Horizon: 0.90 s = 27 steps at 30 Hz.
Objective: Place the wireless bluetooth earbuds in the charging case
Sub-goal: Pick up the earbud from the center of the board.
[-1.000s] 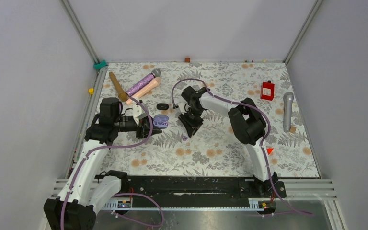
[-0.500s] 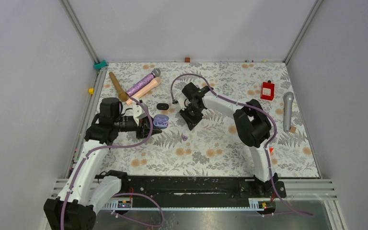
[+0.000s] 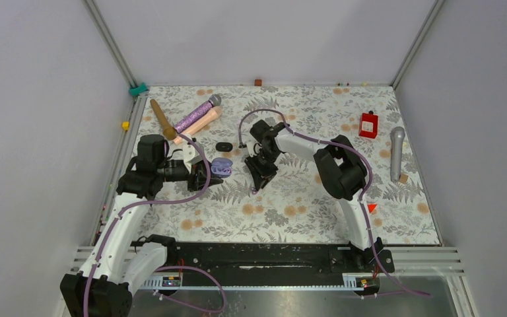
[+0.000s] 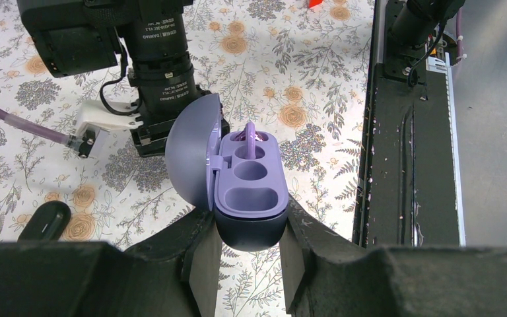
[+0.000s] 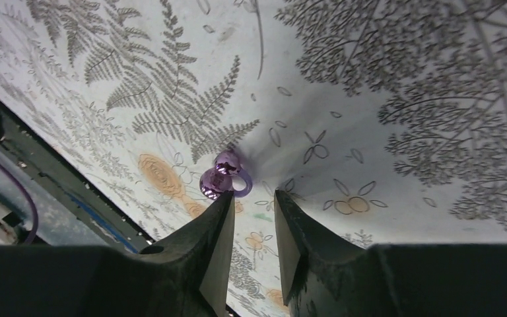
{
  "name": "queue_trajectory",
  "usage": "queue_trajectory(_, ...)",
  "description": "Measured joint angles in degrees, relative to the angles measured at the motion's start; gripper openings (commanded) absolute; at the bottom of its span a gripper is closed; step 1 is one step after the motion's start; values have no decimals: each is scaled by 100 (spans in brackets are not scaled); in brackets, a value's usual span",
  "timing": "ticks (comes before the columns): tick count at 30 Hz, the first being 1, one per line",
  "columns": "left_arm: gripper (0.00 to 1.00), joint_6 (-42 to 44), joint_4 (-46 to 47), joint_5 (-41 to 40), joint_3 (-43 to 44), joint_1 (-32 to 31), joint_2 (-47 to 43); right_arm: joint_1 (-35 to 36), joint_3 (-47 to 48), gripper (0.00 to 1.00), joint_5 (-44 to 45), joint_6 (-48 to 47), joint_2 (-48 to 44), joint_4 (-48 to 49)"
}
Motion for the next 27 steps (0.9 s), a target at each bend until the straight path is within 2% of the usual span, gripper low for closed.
queue_trajectory(6,0,2,0,0,0,0,0,0,-162,37,-350,155,-37,7)
queue_trajectory(20,0,2,0,35,0,2,0,2,-166,37,-540,487,15,92)
queue_trajectory(27,0,2,0,39,0,7,0,4,20,30,-1016,800,267,249)
